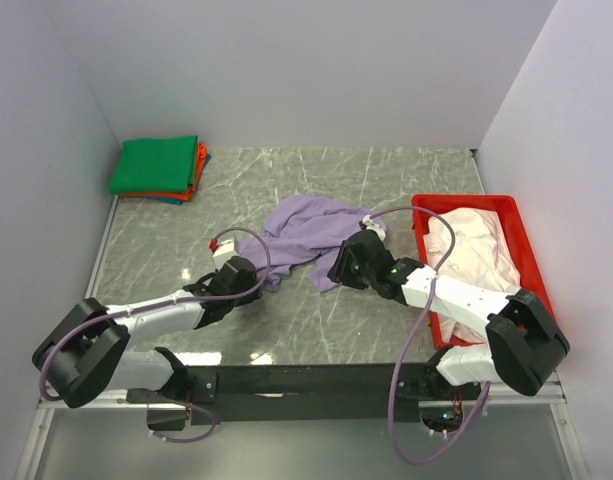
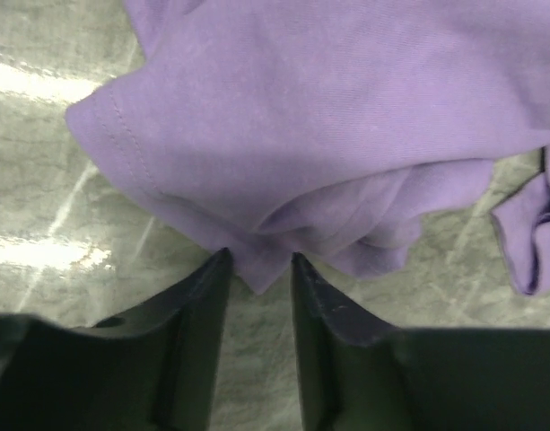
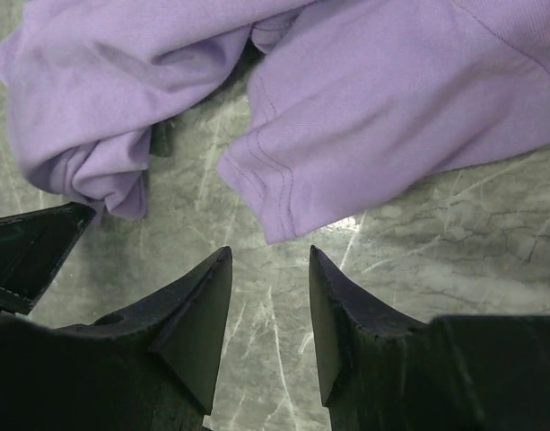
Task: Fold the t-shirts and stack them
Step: Flatten the tshirt out
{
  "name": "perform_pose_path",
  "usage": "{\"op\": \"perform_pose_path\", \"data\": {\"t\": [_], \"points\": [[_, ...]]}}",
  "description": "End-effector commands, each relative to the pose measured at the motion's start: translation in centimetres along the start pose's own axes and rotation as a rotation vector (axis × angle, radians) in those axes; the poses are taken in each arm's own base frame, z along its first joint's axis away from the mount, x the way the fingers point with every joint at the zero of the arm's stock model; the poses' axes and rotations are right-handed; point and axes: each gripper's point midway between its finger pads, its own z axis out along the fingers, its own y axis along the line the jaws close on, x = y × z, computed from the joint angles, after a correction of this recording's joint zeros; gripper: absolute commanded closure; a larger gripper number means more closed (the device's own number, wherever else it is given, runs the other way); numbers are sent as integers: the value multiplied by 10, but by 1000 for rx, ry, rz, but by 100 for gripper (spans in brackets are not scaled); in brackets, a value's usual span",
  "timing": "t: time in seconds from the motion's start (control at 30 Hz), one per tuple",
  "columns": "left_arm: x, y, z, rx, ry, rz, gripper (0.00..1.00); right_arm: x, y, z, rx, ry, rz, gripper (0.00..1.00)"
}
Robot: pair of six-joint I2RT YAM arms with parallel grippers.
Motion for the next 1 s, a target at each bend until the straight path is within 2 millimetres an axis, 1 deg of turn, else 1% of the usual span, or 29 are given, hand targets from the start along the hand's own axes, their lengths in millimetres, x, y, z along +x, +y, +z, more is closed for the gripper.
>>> {"op": "perform_pose_path", "data": {"t": [0.0,0.03,0.07,0.13,0.17,0.2,0.23,0.33,0.4,0.43,0.47,0.6,0.67,0.73,0.83,0.87,0.9,0.93,0.97], "points": [[-3,2,3,-23,-8,28,62,-4,-1,5,12,-28,0,53],[-3,3,4,-30,-7,31,65,-3,-2,6,18,-26,-3,53],[-2,4,4,-33,-4,32,73,-4,-4,7,28,-31,-5,53],[0,5,5,-34,1,35,81,0,-7,11,43,-21,-12,53],[0,5,5,-37,3,36,91,0,-8,12,48,-19,-14,53],[0,6,4,-41,4,33,97,2,-11,15,61,-15,-20,53],[-1,6,4,-44,1,31,99,5,-11,17,68,-9,-25,53],[-6,6,-1,-46,-12,19,99,11,-15,22,95,1,-36,53],[-13,3,-8,-31,-37,-3,99,14,-16,25,104,10,-42,52],[-14,6,-11,-43,-38,-2,99,15,-16,26,107,11,-43,51],[-22,4,-16,-39,-68,-20,99,17,-15,28,109,14,-46,51],[-34,11,-28,-58,-115,-54,99,20,-13,30,111,15,-48,50],[-38,16,-34,-71,-135,-73,99,23,-13,33,119,20,-53,49],[-38,16,-35,-61,-141,-77,99,23,-12,35,122,20,-50,49],[-35,5,-35,1,-119,-34,99,27,-12,38,129,26,-54,49],[-32,1,-33,26,-105,14,94,27,-12,38,131,25,-55,49],[-33,-10,-33,77,-96,25,89,27,-12,38,131,24,-56,49],[-33,-13,-33,85,-92,38,84,28,-12,38,133,26,-57,49],[-34,-17,-31,86,-88,52,75,29,-13,38,136,29,-58,49]]}}
